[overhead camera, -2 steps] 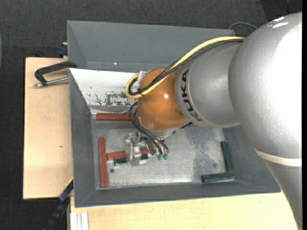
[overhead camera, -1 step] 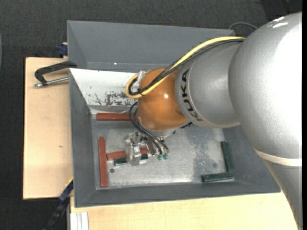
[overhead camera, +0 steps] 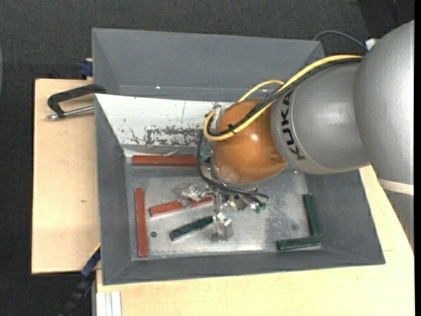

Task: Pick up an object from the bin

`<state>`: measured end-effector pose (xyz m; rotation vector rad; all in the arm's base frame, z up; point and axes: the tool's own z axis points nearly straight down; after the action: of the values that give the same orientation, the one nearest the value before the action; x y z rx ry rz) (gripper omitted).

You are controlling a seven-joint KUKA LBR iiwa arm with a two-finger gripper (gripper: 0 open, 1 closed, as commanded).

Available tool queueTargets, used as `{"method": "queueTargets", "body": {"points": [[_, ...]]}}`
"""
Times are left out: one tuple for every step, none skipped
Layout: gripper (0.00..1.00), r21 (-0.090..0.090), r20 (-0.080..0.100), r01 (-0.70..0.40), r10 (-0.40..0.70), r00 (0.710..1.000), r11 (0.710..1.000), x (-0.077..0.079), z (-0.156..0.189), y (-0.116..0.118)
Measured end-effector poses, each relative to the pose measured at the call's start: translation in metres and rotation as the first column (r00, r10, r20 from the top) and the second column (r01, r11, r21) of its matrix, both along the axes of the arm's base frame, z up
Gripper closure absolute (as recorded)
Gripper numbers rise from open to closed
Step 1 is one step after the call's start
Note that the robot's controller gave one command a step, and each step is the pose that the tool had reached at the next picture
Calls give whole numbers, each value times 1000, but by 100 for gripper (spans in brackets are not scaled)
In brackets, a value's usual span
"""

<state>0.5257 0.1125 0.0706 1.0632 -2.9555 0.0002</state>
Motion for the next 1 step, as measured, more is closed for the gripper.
{"method": "queueTargets", "body": {"points": [[100, 5, 9, -1, 1, 1000, 1000, 2, 3, 3]]}}
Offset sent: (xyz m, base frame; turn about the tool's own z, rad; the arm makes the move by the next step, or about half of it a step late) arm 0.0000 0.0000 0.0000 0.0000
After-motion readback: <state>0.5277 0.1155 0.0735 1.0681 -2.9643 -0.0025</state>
